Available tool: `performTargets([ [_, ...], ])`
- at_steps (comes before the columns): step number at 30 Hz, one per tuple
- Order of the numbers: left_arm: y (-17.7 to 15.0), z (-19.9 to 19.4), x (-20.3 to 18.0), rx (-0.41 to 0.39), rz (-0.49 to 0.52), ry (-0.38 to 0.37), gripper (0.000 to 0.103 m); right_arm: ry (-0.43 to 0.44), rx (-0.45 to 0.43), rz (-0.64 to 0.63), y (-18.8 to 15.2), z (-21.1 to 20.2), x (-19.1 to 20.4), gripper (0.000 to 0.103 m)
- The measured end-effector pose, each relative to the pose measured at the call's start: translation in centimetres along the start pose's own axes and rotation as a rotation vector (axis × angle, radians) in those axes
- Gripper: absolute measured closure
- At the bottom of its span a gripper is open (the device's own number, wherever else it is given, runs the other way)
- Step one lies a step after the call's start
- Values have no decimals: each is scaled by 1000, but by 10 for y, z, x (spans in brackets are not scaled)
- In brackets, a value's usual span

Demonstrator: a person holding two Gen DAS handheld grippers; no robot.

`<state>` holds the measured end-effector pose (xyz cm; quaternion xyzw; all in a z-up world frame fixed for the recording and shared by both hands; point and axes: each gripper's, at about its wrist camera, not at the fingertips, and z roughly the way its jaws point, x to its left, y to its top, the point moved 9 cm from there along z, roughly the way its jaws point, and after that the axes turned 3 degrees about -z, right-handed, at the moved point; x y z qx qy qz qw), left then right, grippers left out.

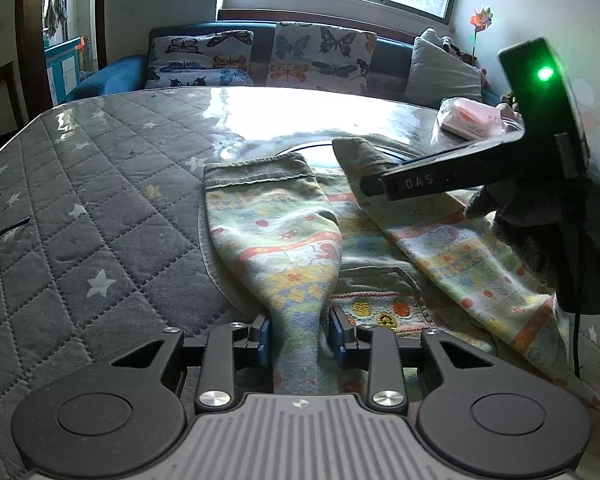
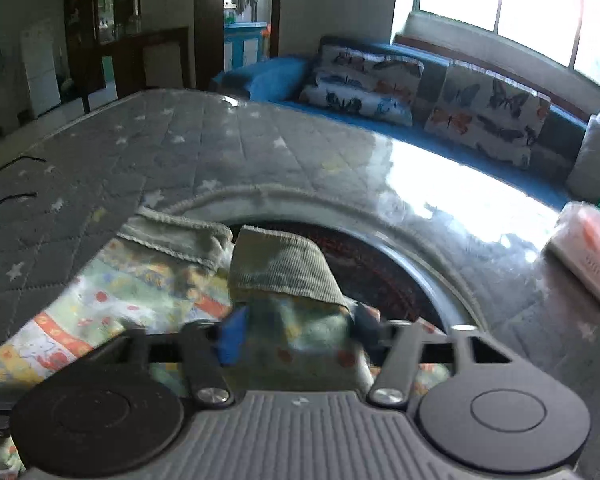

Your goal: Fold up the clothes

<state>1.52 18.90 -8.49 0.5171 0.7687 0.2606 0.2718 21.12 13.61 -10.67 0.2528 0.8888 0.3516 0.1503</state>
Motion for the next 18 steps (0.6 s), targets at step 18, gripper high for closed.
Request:
performTargets([
  [18,-1,0,-3,-6,21,22,70,-167,-237,100,-48,-203,-77,98],
])
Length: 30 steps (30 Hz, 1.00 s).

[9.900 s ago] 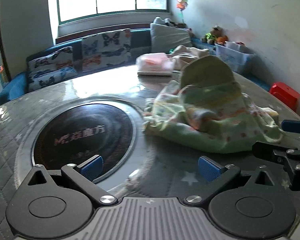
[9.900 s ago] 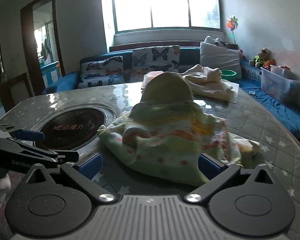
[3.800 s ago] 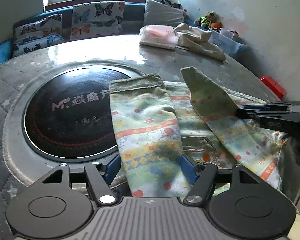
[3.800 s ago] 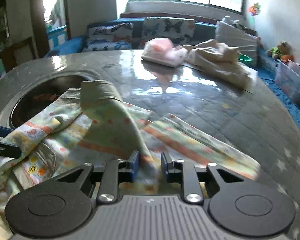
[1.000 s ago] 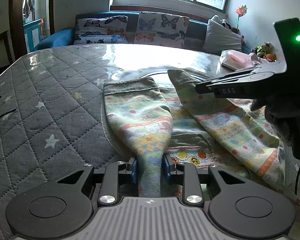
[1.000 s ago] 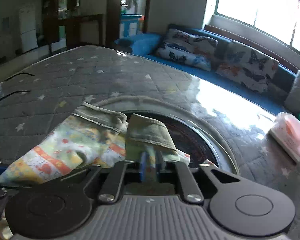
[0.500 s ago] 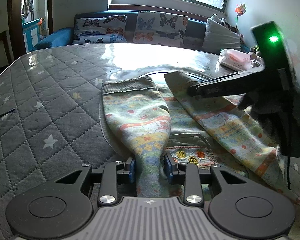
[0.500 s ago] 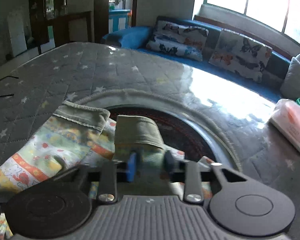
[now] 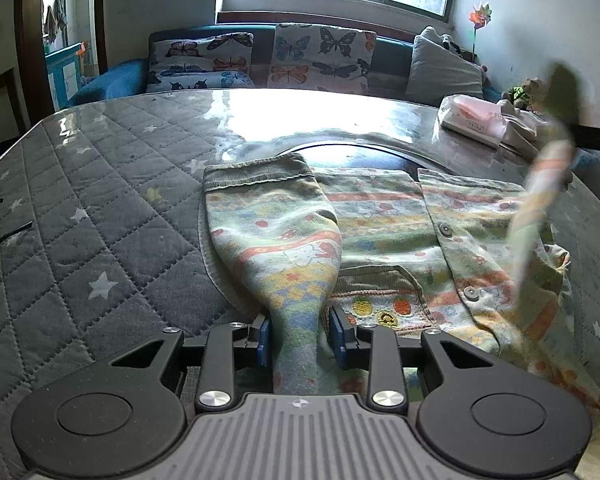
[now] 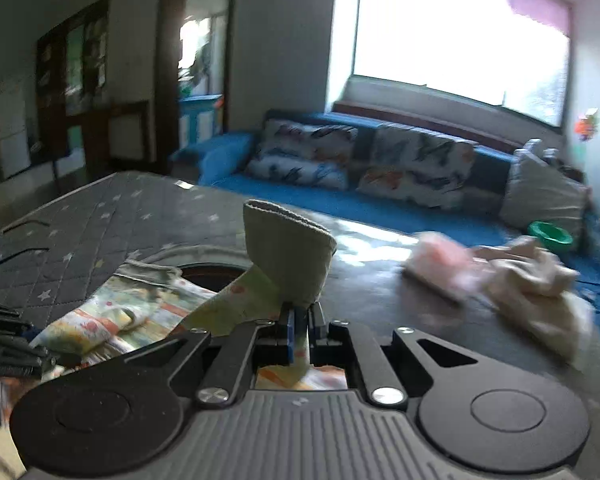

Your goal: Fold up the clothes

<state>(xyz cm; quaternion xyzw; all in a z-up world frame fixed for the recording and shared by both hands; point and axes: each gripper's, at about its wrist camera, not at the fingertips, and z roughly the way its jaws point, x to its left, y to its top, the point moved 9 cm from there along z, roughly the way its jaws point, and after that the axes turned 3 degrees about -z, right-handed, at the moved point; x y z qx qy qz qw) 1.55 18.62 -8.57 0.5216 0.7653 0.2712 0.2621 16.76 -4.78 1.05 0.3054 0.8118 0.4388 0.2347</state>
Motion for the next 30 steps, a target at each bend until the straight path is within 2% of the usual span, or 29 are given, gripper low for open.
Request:
performTargets([
  [5,0,0,-2,-1,13,12,70,-101,-34,60,-22,-65,-43,98],
  [9,0,1,-2,0,20,18,70,-190,-17,133,-61,-106,-71,98],
  [16,0,2,-2,2,32,35,69,-310,95,293,-143,-132,-108,95],
  [18,-1,1,-1,2,34,41,67,-334,128,326,-163,-135,-116,86],
  [22,-1,1,1,4,36,47,66,-429,172,371,-195,-149,-130,81],
  [27,-1,2,0,4,39,55,64,-491,131,368,-191,-169,-140,77],
  [29,-1,2,0,5,39,57,64,-468,103,344,-181,-168,-135,67],
  [30,-1,2,0,5,39,57,63,-457,92,327,-176,-166,-131,65],
])
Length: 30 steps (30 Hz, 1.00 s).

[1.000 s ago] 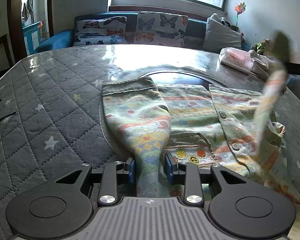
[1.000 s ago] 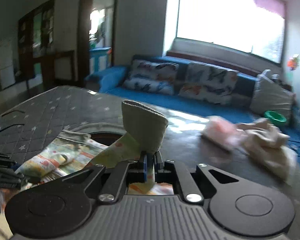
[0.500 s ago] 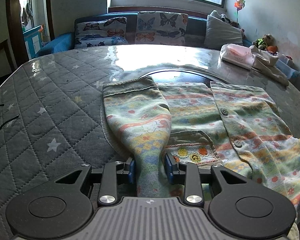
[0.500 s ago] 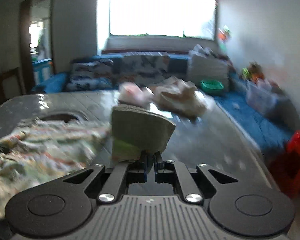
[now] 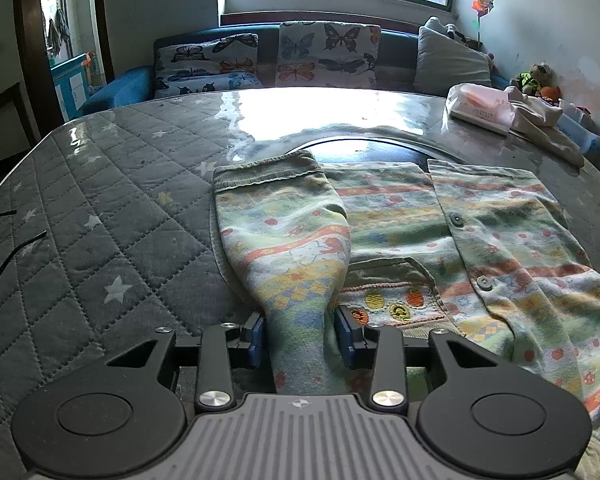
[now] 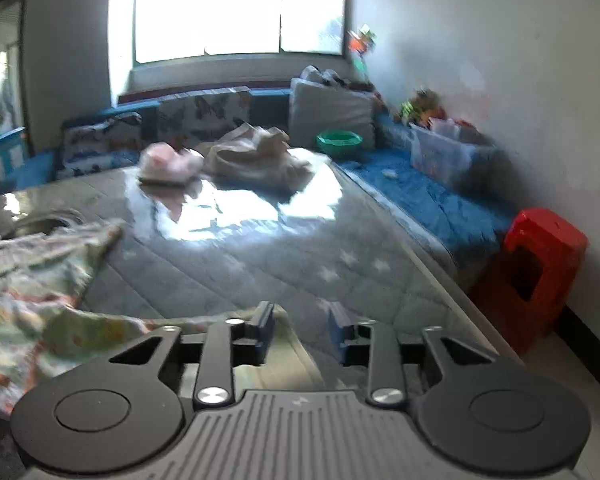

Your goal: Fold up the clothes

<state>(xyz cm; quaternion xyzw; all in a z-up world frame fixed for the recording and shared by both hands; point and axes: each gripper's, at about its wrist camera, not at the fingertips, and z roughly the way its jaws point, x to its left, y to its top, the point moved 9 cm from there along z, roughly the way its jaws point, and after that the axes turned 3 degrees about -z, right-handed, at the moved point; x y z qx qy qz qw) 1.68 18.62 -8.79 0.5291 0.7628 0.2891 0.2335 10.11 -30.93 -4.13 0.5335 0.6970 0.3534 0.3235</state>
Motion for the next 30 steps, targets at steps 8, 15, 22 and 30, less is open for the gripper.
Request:
performTargets([
  [8,-1,-1,3,0,-5,14,58,149,69,-62,-8,38,54,62],
  [15,-1,-2,4,3,-6,12,57,62,148,-62,-25,71,40,60],
  [22,3,-7,6,9,-11,1,54,56,118,-83,-15,65,42,56],
  [30,24,-13,19,-15,-34,-3,52,302,46,-165,14,40,126,41],
])
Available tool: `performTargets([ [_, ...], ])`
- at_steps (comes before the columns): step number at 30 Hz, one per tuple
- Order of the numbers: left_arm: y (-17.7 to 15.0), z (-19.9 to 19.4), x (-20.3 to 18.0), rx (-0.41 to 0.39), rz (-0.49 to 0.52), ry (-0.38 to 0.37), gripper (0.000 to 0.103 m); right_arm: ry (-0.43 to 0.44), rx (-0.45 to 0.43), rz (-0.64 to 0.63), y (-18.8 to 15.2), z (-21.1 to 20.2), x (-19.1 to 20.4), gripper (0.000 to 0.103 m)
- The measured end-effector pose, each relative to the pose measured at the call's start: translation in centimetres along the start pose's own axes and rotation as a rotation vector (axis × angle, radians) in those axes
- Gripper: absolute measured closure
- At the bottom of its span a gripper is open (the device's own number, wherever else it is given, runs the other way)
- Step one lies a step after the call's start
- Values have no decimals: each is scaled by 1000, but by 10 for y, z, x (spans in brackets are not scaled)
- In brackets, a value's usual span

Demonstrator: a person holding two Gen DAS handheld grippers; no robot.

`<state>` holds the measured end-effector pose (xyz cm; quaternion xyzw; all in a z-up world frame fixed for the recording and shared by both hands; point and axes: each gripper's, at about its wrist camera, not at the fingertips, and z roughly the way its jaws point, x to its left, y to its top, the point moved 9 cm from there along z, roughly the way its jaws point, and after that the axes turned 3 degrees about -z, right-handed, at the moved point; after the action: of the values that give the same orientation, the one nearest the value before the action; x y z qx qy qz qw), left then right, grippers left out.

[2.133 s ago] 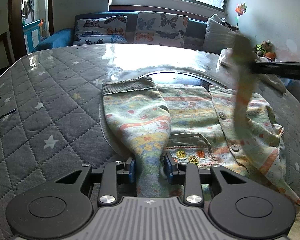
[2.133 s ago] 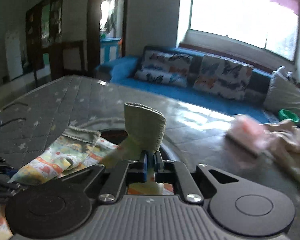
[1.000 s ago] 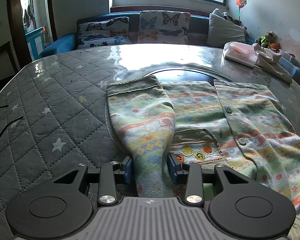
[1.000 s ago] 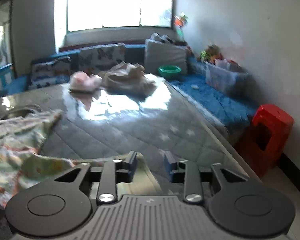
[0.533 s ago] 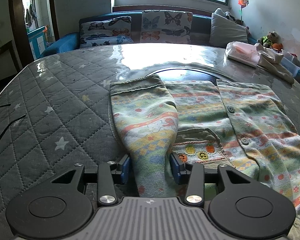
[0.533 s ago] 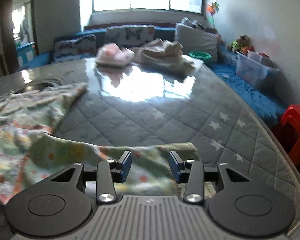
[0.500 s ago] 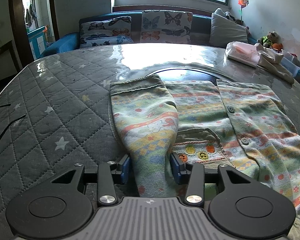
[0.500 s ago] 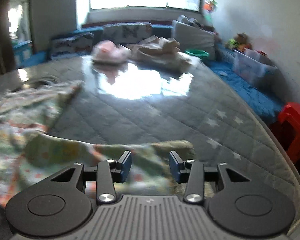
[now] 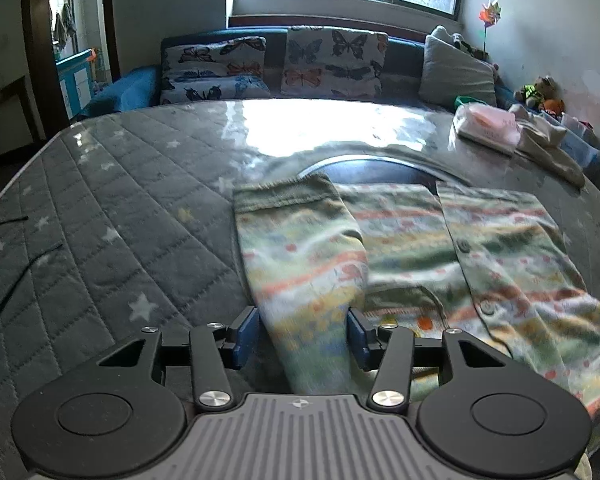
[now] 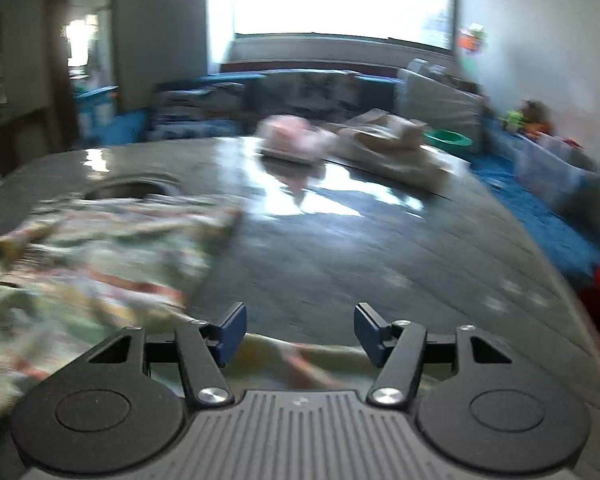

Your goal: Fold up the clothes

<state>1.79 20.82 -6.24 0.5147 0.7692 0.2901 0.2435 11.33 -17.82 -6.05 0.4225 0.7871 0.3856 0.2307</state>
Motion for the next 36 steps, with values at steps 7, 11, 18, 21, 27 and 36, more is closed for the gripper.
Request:
performTargets([
  [7,30,12,15,-12,-20,12,52,187,-24,-161,20,9,85,35],
  [11,49,16,21,-42,-19,17,52,246,-6,-195,17,18,112,34],
  [18,73,49,31,-45,13,82,55,294,46,-223,4,31,130,34],
  [21,75,70,35,-24,-6,77,55,304,58,-225,1,34,133,34],
  [27,78,99,41,0,-62,51,55,325,80,-227,-4,37,136,33],
  [36,77,108,38,-19,-56,62,91,329,103,-214,-12,43,136,30],
])
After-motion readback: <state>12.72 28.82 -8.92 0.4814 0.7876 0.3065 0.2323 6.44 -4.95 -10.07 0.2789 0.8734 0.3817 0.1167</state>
